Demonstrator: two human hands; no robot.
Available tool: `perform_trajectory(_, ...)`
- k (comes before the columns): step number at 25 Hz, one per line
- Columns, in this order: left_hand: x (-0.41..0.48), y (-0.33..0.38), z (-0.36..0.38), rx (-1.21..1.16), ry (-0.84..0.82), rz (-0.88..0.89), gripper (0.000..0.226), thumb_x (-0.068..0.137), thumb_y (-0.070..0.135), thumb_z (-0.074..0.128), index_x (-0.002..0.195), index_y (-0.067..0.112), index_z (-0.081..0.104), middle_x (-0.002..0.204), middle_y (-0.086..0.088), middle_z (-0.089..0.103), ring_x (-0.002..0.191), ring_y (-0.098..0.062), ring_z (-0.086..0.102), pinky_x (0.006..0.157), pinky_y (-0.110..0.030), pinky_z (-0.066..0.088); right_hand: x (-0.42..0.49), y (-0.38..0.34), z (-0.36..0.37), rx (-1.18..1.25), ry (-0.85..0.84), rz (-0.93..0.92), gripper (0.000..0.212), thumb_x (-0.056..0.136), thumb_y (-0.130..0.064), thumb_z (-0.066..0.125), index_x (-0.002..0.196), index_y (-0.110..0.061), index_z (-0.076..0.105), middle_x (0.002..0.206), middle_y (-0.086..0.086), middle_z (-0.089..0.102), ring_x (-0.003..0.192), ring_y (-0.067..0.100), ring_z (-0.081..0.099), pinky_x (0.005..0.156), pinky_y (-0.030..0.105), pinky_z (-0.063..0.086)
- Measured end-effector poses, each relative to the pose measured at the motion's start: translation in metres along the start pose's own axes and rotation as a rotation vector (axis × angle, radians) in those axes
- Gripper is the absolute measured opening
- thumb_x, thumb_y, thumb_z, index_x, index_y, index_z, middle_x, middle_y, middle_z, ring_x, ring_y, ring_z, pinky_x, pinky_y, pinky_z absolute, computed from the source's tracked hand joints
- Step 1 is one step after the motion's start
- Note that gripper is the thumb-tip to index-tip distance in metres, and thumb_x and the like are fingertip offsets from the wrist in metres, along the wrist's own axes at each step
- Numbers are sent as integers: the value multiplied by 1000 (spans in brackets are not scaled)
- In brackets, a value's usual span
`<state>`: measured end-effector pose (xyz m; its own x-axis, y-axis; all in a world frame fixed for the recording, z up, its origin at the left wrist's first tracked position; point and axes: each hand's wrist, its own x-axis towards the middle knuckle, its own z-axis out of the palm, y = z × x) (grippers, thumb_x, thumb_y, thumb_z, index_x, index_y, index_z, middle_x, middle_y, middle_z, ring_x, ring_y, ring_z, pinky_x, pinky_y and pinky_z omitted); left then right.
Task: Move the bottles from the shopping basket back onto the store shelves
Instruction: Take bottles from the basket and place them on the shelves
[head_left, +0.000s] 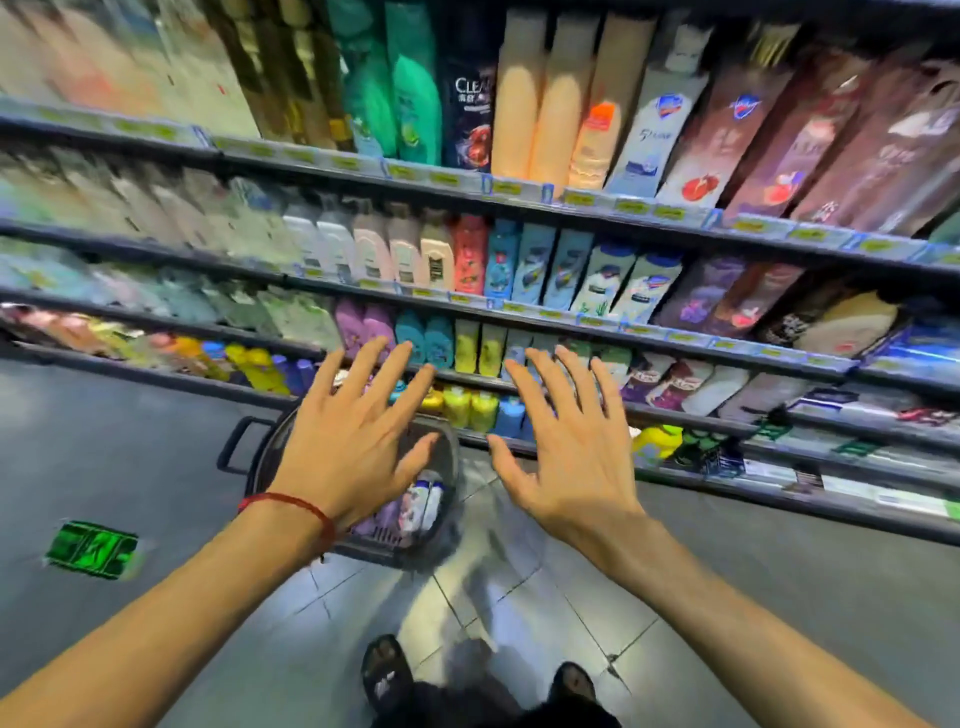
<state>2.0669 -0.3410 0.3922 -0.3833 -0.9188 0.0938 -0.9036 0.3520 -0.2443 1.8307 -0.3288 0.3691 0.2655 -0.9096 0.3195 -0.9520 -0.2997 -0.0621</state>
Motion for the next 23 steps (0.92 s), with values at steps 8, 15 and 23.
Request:
perform_trajectory(8, -37, -108, 79, -71, -115, 35, 67, 91, 54, 59, 146, 17, 52, 159, -15, 40, 149, -39, 34, 117, -60, 31, 19, -109, 55, 52, -20, 46, 68, 92, -53, 59, 150, -18, 53, 150, 6, 55, 146, 34, 43, 122, 52, 29)
perform_trajectory(15, -20, -152, 150, -65, -165, 15, 67, 95, 52, 41, 150, 15, 48, 160, -13, 39, 148, -40, 32, 117, -57, 30, 63, -131, 134, 154, -80, 25, 59, 93, -46, 60, 145, -18, 59, 148, 6, 56, 145, 35, 43, 122, 49, 24)
perform_trajectory(23, 19, -165, 242, -299, -40, -36, 59, 95, 44, 56, 144, 10, 57, 157, -17, 44, 145, -44, 37, 113, -57, 35, 101, -134, 236, 156, -172, 22, 57, 93, -45, 61, 140, -13, 62, 144, 10, 60, 138, 36, 51, 116, 49, 35)
